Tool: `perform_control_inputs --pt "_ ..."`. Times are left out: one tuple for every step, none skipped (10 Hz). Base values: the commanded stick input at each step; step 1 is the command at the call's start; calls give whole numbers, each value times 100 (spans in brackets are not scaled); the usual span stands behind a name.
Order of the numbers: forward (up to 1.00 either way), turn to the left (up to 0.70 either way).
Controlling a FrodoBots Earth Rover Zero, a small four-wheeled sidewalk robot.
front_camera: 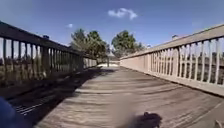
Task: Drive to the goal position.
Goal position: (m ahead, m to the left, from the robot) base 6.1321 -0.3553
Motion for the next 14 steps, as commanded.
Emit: perform_control_inputs --pt "70 0" --pt "70 0" --pt "70 0" --pt "70 0" --pt "70 0" --pt "70 0" --pt "70 0" --pt "70 0" --pt "70 0" --pt "70 0" --pt "70 0" --pt "70 -17" --pt "70 -35" --pt "70 -18"
